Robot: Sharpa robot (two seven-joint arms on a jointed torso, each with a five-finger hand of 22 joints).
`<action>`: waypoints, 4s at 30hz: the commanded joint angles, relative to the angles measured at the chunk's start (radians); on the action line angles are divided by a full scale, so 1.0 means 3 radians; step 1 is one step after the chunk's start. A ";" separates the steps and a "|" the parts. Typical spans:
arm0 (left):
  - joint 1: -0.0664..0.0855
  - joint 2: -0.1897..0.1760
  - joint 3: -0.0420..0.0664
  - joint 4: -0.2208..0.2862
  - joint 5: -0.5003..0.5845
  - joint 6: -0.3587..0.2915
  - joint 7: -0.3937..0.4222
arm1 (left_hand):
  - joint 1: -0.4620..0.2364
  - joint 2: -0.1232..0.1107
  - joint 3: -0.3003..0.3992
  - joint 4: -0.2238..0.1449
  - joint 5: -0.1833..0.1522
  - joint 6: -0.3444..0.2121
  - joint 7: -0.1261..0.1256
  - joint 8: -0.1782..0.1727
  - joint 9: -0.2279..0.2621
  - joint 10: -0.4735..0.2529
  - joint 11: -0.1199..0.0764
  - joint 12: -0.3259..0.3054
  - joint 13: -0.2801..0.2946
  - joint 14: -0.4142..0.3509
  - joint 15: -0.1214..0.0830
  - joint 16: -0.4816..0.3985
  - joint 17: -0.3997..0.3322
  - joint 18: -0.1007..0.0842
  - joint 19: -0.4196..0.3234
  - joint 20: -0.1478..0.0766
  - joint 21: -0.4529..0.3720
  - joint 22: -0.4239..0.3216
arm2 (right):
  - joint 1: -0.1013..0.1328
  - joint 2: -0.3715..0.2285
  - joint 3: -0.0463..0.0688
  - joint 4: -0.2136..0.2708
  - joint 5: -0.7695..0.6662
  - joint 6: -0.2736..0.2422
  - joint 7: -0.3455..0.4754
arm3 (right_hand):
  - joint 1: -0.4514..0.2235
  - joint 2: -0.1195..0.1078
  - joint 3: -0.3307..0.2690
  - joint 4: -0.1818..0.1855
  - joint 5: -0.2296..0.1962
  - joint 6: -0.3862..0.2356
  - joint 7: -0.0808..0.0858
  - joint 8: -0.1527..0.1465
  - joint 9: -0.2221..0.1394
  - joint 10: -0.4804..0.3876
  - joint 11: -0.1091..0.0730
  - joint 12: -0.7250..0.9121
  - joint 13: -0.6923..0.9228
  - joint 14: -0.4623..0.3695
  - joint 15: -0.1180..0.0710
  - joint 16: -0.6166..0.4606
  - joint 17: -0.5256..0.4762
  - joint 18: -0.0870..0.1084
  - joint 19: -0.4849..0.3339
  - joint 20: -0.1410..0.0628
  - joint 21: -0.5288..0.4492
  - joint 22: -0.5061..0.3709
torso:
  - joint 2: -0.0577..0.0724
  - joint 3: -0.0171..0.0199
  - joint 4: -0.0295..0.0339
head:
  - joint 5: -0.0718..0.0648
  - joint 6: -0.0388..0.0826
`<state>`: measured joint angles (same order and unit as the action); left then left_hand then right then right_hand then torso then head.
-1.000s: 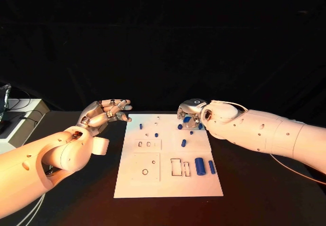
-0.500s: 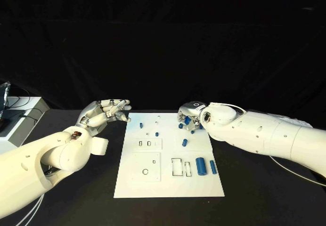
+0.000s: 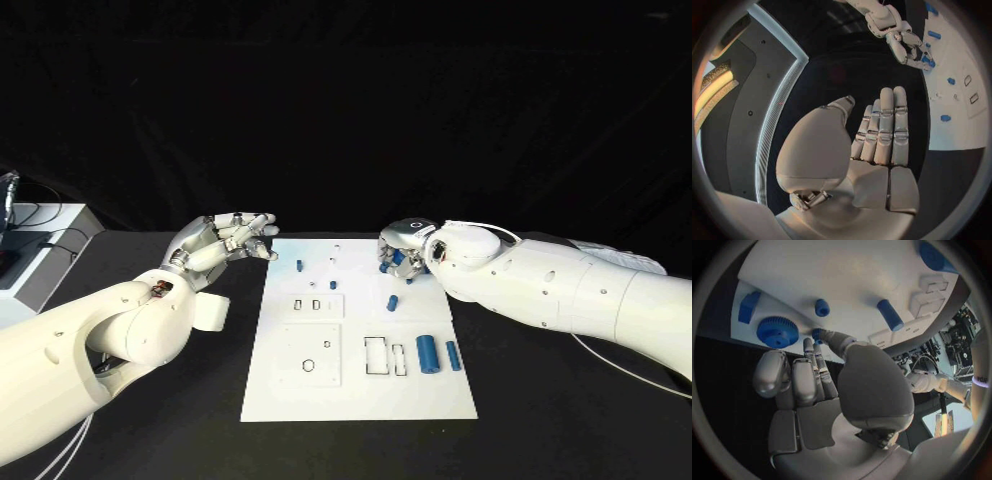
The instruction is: Assemble the parts on the task board
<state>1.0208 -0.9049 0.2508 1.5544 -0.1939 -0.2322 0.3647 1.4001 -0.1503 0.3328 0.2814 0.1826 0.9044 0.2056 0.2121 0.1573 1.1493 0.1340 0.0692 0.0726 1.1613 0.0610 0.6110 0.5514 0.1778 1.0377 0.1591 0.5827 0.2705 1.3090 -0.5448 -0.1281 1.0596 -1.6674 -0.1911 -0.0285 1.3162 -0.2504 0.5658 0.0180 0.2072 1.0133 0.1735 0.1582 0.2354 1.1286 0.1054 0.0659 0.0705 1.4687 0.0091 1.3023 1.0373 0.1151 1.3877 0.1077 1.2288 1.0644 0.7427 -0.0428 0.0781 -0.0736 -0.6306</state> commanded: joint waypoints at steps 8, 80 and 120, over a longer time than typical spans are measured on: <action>0.0002 -0.0002 0.0005 -0.0005 -0.0014 0.0066 0.0002 | 0.0006 -0.0029 0.0027 0.0004 -0.0013 0.0012 0.0004 -0.0022 0.0006 0.0009 0.0006 -0.0015 0.0000 -0.0031 0.0007 0.0031 0.0022 0.0005 -0.0040 -0.0004 0.0041 0.0015 | -0.0008 0.0003 -0.0003 0.0042 -0.0020 0.0003 0.0023 | -0.0007 0.0057 0.0022 0.0033 0.0030 0.0059 -0.0004 0.0037 0.0018 0.0050 0.0000 0.0003 0.0008 0.0047 0.0022 0.0038 0.0020 -0.0075 0.0009 0.0022 0.0056 0.0059 | 0.0021 -0.0009 0.0006 | -0.0002 -0.0001; 0.0002 -0.0034 0.0044 0.0038 -0.0015 0.0080 -0.0003 | 0.0034 -0.0029 0.0063 -0.0014 -0.0015 0.0016 0.0002 -0.0027 0.0010 0.0005 0.0006 -0.0014 0.0000 -0.0063 0.0007 0.0065 0.0054 0.0005 -0.0069 -0.0003 0.0083 0.0042 | -0.0040 0.0599 0.0047 -0.0342 -0.0276 -0.1119 -0.0384 | 0.0166 0.0287 0.0346 -0.0163 -0.0126 0.0289 -0.0139 0.0335 0.0332 0.0545 -0.0153 0.0041 0.0143 0.0049 -0.0102 0.0161 0.0050 -0.0176 0.0182 -0.0090 0.0480 0.0678 | 0.0108 -0.0096 0.0113 | -0.0031 0.0055; 0.0004 -0.0044 0.0073 0.0056 -0.0025 0.0071 -0.0007 | 0.0033 -0.0034 0.0069 -0.0014 -0.0017 0.0016 0.0003 -0.0030 0.0011 0.0002 0.0007 -0.0014 -0.0001 -0.0076 0.0009 0.0072 0.0062 0.0005 -0.0081 -0.0002 0.0094 0.0049 | -0.0054 0.0707 0.0046 -0.0530 -0.0282 -0.0983 -0.0343 | 0.0135 0.0268 0.0346 -0.0170 -0.0137 0.0264 -0.0131 0.0341 0.0360 0.0530 -0.0144 0.0012 0.0146 0.0046 -0.0095 0.0164 0.0035 -0.0172 0.0167 -0.0086 0.0471 0.0667 | 0.0148 -0.0122 0.0125 | -0.0017 0.0052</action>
<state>1.0210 -0.9197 0.2716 1.5693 -0.1979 -0.2244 0.3544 1.4041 -0.1541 0.3465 0.2785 0.1827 0.9044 0.2056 0.2087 0.1595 1.1492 0.1340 0.0693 0.0724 1.1430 0.0645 0.6264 0.5690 0.1778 1.0199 0.1553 0.6084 0.2841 1.2976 -0.3354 -0.1119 0.9039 -1.7406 -0.5167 -0.1449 1.3523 -0.1861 0.6650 -0.0317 0.1661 1.0954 0.1331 0.2539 0.3429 1.2340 0.1136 0.0706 0.0797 1.4650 -0.0160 1.3458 1.0478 0.0764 1.4377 0.0825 1.3700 1.2644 0.7865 -0.0784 0.1161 -0.0790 -0.6140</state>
